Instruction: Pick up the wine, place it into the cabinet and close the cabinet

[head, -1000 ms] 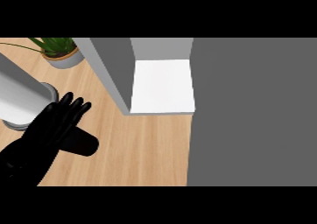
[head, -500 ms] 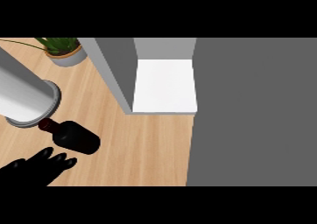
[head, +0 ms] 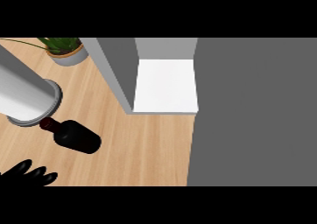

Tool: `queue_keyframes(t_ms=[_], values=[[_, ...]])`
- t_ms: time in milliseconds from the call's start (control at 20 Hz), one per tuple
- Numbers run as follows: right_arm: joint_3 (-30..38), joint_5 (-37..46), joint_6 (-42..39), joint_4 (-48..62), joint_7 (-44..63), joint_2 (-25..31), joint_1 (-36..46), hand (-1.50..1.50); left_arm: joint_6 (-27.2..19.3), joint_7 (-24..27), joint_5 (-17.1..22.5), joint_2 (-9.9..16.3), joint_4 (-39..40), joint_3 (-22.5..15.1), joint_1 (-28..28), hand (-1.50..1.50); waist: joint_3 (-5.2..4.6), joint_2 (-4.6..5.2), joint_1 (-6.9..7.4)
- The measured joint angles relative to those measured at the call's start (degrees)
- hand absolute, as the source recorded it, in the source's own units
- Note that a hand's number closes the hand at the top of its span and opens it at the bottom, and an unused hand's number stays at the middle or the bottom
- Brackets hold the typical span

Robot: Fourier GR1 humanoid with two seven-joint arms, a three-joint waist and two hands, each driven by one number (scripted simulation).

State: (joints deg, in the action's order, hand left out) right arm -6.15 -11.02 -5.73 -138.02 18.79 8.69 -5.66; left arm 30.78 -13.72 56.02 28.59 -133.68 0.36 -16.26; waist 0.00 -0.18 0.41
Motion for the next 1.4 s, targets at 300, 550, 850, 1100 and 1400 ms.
queue_keyframes(t_ms=[300,550,850,1100,1400], values=[[0.4,0.0,0.9,-0.2,2.5,-0.3,1.8,-1.50,-2.9,-1.2,1.3,0.3,-0.7,0.6,-1.0,-1.50,0.03,-0.06,0.08],[0.3,0.1,1.9,-0.6,4.9,-0.4,3.5,-1.50,-3.9,-1.3,2.1,-0.2,-0.8,1.7,-1.6,-1.50,0.01,-0.10,0.01],[1.1,0.4,2.8,-0.8,7.4,-0.2,6.0,-1.50,-6.8,-3.3,3.2,0.1,-0.9,3.9,-2.0,-1.50,0.01,-0.06,-0.02],[1.4,0.5,2.7,-0.8,9.0,-0.3,7.5,-1.50,-7.3,-4.9,5.2,-0.2,0.3,7.3,-0.1,-1.50,0.01,0.02,-0.25],[1.9,0.5,2.9,-0.6,10.8,-0.8,9.7,-1.50,-7.1,-5.5,3.0,-2.8,2.2,9.4,3.1,-1.50,0.00,0.08,-0.38]])
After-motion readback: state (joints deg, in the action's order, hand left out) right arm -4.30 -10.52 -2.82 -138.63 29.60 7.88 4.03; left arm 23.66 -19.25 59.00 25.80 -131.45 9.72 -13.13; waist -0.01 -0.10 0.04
